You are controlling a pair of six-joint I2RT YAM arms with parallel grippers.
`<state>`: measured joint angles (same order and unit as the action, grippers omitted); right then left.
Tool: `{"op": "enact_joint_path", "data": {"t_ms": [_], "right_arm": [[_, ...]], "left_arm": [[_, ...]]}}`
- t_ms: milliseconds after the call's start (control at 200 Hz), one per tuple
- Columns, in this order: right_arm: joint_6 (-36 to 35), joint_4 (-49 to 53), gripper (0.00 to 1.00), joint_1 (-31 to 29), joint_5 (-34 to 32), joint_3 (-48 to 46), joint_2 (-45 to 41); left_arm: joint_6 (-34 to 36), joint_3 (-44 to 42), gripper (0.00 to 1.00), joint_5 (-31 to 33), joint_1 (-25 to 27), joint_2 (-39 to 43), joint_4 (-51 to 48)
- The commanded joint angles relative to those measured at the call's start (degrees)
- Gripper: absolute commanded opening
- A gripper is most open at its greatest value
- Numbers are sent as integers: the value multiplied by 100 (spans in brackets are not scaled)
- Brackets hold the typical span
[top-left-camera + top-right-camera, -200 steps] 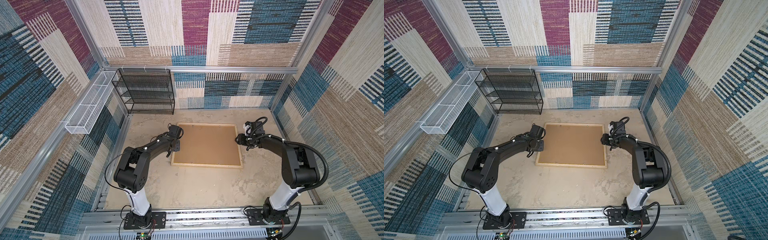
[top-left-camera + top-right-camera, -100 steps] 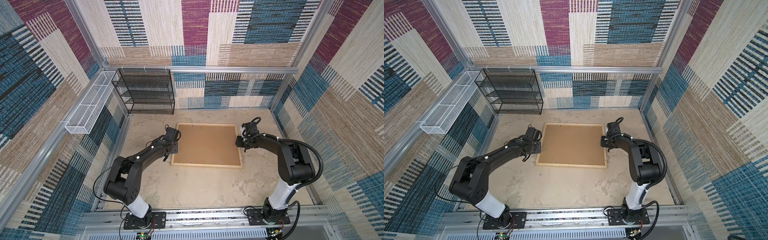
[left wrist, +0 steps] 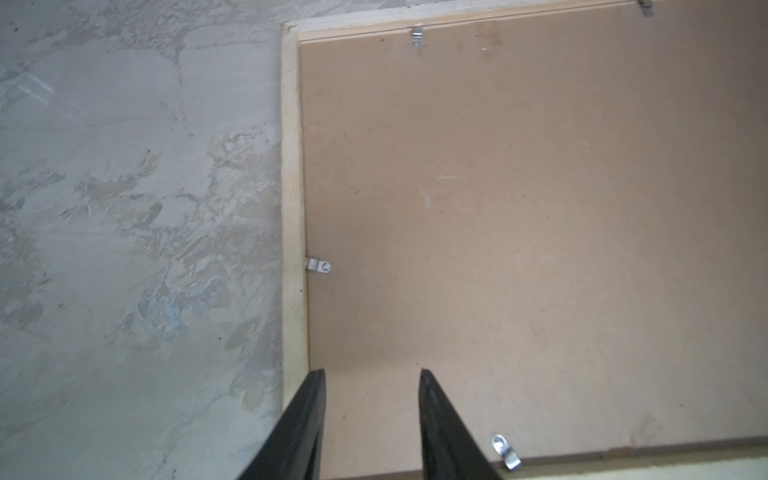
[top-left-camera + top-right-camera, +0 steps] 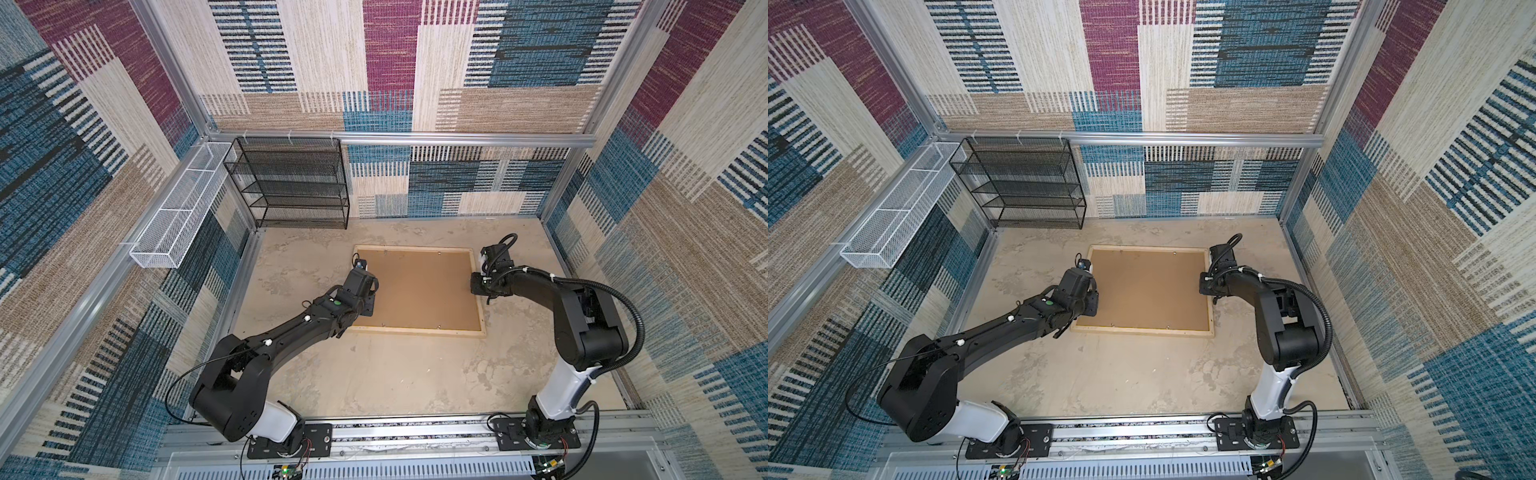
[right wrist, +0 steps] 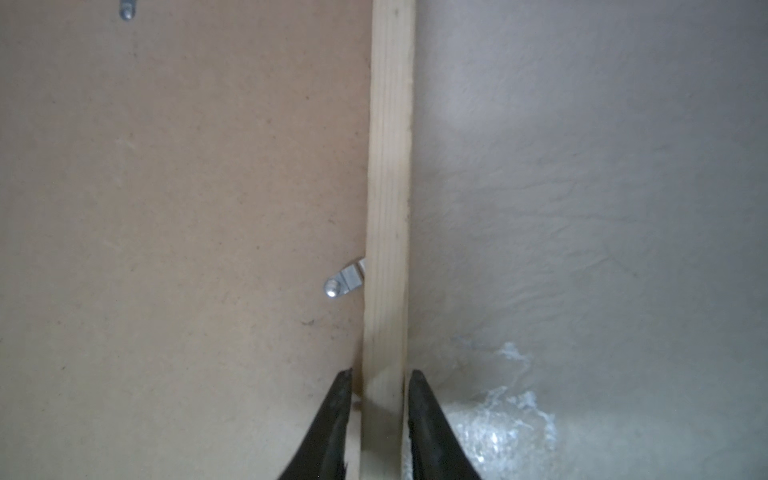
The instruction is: Put the photo into the frame
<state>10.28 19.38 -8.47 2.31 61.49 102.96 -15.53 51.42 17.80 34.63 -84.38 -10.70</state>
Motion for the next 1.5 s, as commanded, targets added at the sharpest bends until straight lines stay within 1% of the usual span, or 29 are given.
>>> {"op": "enact_joint_path", "data": {"t_ms": [0, 115, 255, 346, 451, 551, 621, 666, 831, 931, 1097, 1187, 1337, 1407, 1492], "right_arm": [[71, 47, 24, -28, -200, 30, 43], [52, 99, 23, -31, -290, 63, 131], [34, 110, 22, -30, -329, 73, 185], [3, 128, 19, -32, -351, 103, 168], [-56, 184, 12, -31, -317, 200, 169], [-114, 280, 11, -31, -313, 350, 166], [-152, 360, 10, -30, -294, 461, 129], [-163, 412, 9, -31, -272, 526, 95], [-259, 745, 6, -32, -193, 867, 53], [-317, 989, 5, -29, -209, 1063, 29], [-360, 1328, 3, -26, -238, 1377, -83], [-369, 1439, 3, -27, -251, 1481, -176], [-430, 1689, 2, -32, -267, 1696, -196], [-447, 1751, 1, -29, -260, 1742, -213], [-440, 1756, 2, -30, -257, 1713, -274]], "left_arm": [[460, -42, 40, -25, 179, 45, 382], [673, -142, 42, -219, 421, 79, 560], [787, -436, 46, -592, 582, 221, 867], [818, -607, 48, -713, 675, 337, 1039], [845, -799, 48, -840, 793, 439, 1253], [865, -917, 48, -947, 931, 440, 1424], [938, -1014, 48, -920, 1121, 455, 1594], [1017, -1073, 48, -805, 1276, 465, 1724], [1267, -1365, 46, 56, 1973, 452, 2380], [1550, -1520, 47, 434, 2421, 391, 2765], [1984, -1456, 49, 814, 3004, 111, 2966], [2289, -1382, 49, 1227, 3248, -167, 3150], [2863, -1324, 50, 1465, 3529, -633, 3569], [3142, -1267, 51, 1877, 3641, -912, 3863], [3431, -1190, 51, 2159, 3673, -1159, 4133]]}}
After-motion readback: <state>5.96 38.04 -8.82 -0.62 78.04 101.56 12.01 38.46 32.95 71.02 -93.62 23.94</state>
